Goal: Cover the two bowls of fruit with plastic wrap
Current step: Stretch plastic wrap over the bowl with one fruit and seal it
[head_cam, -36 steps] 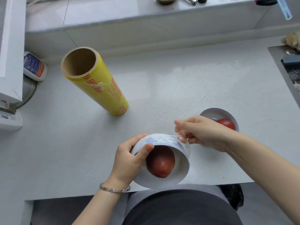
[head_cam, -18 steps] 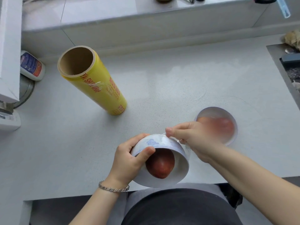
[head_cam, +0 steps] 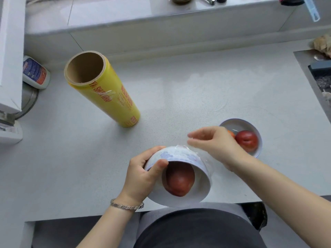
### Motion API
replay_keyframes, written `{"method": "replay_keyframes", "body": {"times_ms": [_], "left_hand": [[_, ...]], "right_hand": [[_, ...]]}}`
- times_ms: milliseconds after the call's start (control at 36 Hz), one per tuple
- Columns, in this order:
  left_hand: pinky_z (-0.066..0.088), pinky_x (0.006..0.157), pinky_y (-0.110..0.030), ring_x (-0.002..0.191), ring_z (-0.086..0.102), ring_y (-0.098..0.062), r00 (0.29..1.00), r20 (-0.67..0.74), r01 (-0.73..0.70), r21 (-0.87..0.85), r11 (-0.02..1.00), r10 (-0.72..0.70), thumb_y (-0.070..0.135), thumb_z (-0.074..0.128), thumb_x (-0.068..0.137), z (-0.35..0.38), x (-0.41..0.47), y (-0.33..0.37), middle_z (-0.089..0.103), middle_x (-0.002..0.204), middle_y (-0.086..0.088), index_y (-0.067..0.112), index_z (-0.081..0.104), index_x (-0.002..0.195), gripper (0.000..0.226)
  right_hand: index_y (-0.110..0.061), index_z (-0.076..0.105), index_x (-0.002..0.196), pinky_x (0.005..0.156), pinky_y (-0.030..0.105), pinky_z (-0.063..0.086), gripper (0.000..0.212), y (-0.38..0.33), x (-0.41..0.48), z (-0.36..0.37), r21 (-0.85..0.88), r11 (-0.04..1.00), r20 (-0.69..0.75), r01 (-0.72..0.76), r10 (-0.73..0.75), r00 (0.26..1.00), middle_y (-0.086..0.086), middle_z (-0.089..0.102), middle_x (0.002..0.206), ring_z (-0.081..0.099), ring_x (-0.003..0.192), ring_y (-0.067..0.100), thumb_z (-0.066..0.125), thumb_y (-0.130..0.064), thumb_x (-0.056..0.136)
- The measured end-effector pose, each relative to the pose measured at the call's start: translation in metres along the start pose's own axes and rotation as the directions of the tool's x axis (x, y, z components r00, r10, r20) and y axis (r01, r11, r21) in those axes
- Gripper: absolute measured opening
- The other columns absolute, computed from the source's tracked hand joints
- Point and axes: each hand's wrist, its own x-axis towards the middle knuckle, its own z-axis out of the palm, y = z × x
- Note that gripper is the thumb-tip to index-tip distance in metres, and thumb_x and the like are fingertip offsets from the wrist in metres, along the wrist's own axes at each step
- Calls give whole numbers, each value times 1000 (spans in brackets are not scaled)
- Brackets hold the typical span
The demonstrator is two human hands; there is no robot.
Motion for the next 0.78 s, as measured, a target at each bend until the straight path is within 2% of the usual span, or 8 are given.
{"method": "replay_keyframes", "body": {"times_ms": [83, 139, 194, 361, 556, 639, 694, 778], "left_hand": [[49, 76, -20, 85, 66, -8, 1000, -6, 8, 2, 1000, -8, 81, 59, 58, -2, 1, 0, 73, 90, 6, 18, 71, 91, 72], [48, 75, -16, 84, 65, -3, 1000, -24, 13, 7, 1000, -13, 82, 59, 57, -3, 2, 1, 73, 88, 12, 22, 71, 90, 69], [47, 75, -14, 84, 65, -1, 999, -37, 1, 7, 1000, -1, 82, 58, 57, -4, 3, 1, 72, 88, 16, 25, 70, 89, 66], [46, 73, -10, 82, 64, 5, 999, -29, -27, 31, 999, 28, 82, 57, 58, -3, 4, 5, 71, 87, 21, 29, 68, 89, 62], [47, 76, -14, 85, 65, -1, 999, -42, -17, 18, 1000, 17, 83, 57, 56, -5, 2, -3, 73, 89, 16, 23, 70, 91, 71], [48, 76, -17, 86, 66, -5, 998, -51, -24, -8, 1000, 24, 82, 57, 59, -7, 4, -1, 73, 89, 12, 21, 71, 90, 70], [48, 75, -16, 85, 65, -4, 998, -63, -31, -23, 999, 30, 81, 57, 60, -9, 7, 1, 73, 87, 13, 22, 71, 89, 68], [48, 75, -18, 84, 65, -5, 997, -74, -38, -32, 999, 36, 82, 57, 59, -11, 10, 2, 73, 86, 13, 21, 71, 89, 69]], "right_hand": [[-19, 72, 89, 82, 11, 46, 10, -9, -12, -11, -95, 939, -58, 331, -337, 940, -8, 71, 92, 65, 88, 1, 62, -21, 87], [-21, 71, 95, 91, 13, 45, 23, -10, -26, -8, -99, 876, 119, 471, -460, 880, -10, 70, 103, 62, 100, -2, 54, -34, 87], [-21, 69, 108, 98, 12, 40, 36, -3, -37, 1, -150, 837, 284, 527, -474, 834, -10, 65, 116, 56, 112, -6, 48, -39, 85], [-28, 48, 132, 102, 4, 25, 57, -2, -29, 9, -305, 820, 423, 484, -339, 840, -26, 47, 129, 38, 123, -14, 38, -56, 83], [-29, 50, 130, 101, 5, 28, 57, -7, -14, 4, -348, 894, 510, 284, -74, 857, -22, 49, 126, 40, 119, -8, 29, -57, 85], [-32, 55, 124, 110, 21, 29, 62, -2, -11, -3, -253, 926, 425, 281, -154, 892, -21, 53, 127, 43, 121, -5, 30, -71, 83], [-36, 55, 120, 108, 17, 30, 65, -1, -14, -8, -125, 922, 346, 365, -304, 888, -21, 55, 129, 43, 124, -6, 32, -78, 76], [-32, 55, 122, 106, 19, 34, 64, 1, -22, -6, -62, 875, 377, 480, -425, 823, -15, 56, 130, 46, 125, 0, 32, -74, 80]]}}
